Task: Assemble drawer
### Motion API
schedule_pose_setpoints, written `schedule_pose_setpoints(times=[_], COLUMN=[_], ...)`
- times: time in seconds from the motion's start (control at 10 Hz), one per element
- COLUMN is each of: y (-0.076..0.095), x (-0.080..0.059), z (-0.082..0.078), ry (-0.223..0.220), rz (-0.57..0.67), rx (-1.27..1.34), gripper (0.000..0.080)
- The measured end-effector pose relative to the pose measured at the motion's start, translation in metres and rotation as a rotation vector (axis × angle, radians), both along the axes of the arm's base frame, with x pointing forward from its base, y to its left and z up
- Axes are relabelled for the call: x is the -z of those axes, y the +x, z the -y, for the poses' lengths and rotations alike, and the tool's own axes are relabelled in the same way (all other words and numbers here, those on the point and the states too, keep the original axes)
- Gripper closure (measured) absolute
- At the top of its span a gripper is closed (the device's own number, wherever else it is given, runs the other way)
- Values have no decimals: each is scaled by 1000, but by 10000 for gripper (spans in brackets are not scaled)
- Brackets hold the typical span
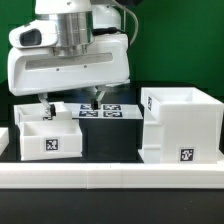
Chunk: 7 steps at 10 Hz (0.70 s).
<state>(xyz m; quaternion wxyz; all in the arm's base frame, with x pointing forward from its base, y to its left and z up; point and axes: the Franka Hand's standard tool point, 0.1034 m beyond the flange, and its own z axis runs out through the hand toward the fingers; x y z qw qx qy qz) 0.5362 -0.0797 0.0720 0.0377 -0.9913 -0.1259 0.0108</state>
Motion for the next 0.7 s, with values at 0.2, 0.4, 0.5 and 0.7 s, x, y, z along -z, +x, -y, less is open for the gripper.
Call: schedule_pose_setpoints(times=[0.2, 0.4, 0.5, 0.7], y=[0, -1, -5, -22], x=[1, 2, 8, 28], z=[0, 0, 0, -10], ry=[0, -1, -11, -33], rz=[-1, -1, 20, 42], rx=[0, 0, 0, 8], gripper=[151, 151, 151, 151])
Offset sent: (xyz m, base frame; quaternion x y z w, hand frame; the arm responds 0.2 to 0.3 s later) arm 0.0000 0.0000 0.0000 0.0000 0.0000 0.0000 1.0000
